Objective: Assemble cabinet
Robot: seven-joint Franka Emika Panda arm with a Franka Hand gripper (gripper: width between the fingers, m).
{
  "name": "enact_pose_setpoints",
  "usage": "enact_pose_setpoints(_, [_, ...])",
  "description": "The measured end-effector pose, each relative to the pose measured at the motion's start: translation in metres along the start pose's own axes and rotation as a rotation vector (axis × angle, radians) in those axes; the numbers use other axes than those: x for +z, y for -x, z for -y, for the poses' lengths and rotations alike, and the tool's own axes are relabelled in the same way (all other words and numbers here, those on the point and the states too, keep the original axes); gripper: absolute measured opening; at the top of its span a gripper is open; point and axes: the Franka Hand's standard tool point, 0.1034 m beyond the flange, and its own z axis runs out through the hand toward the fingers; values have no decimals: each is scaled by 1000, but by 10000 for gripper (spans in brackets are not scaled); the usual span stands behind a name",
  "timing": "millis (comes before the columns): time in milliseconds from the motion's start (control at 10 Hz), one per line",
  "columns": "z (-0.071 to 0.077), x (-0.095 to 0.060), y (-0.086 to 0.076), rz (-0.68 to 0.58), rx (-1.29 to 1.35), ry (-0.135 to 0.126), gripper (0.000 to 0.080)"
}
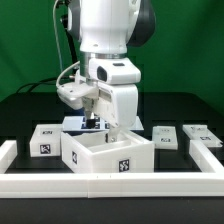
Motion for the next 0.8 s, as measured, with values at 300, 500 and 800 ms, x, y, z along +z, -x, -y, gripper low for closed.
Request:
enact_pose_setpoints(300, [3,7,-2,-10,10,-15,770])
enact_pose_setpoints(500, [4,8,-2,-10,11,-19,588])
enact_pose_setpoints(800, [4,8,-2,-10,11,-19,270])
